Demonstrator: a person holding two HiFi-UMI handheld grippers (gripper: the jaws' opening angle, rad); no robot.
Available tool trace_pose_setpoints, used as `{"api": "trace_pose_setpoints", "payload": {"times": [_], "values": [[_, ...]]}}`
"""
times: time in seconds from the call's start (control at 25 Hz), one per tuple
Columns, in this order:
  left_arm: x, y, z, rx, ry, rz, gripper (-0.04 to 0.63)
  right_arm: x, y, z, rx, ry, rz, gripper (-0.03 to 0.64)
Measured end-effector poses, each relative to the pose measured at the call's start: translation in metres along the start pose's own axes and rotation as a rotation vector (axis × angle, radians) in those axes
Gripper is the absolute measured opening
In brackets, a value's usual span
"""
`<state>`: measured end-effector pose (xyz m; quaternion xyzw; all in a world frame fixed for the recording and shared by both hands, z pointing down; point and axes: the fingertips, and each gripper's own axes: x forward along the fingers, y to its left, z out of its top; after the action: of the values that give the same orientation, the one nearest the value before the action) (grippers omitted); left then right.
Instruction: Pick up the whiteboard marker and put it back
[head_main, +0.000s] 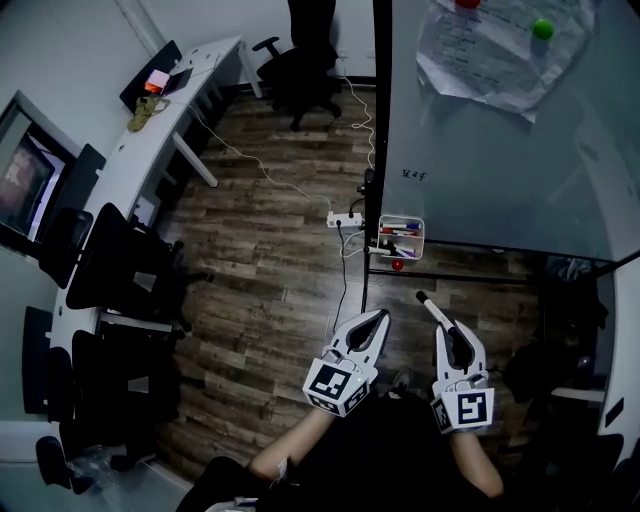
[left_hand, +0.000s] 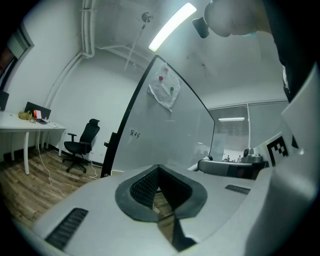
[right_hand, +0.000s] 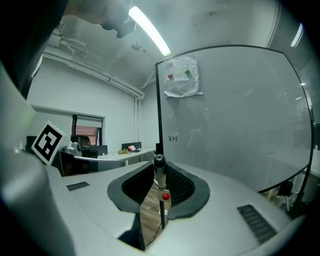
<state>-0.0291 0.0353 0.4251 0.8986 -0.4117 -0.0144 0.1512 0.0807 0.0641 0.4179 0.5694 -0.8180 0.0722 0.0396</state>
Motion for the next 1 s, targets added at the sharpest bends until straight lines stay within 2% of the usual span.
{"api": "trace_pose_setpoints", "payload": {"times": [0.16,0.36,0.56,0.72,0.88,1.0], "values": [[0.003,-0.009,-0.001,0.004,-0.003,0.001,0.008,-0.004,-0.01,0.0,0.006,0.014,-0.014,0.083],[0.01,-0.018,-0.001,0.016,-0.005,-0.004,0.008,-0.006,-0.016,0.01,0.029,-0.027,-0.008,0.083],[0.014,-0.019,-0.003,0.093,0.02,0.023,0.006,-0.005,-0.019,0.008,0.037,-0.037,0.006,0.083],[0.013,-0.019,0.004,0.048,-0.015,0.017,0.006,-0.005,-0.021,0.001,0.017,-0.011,0.013,0.083],[0.013,-0.02,0.006,0.059,-0.021,0.023,0.006,-0.003,-0.022,0.004,0.013,0.001,0.012,0.083],[0.013,-0.018,0.005,0.054,-0.02,0.027,0.008,-0.003,-0.02,0.003,0.018,-0.032,0.037,0.083]]}}
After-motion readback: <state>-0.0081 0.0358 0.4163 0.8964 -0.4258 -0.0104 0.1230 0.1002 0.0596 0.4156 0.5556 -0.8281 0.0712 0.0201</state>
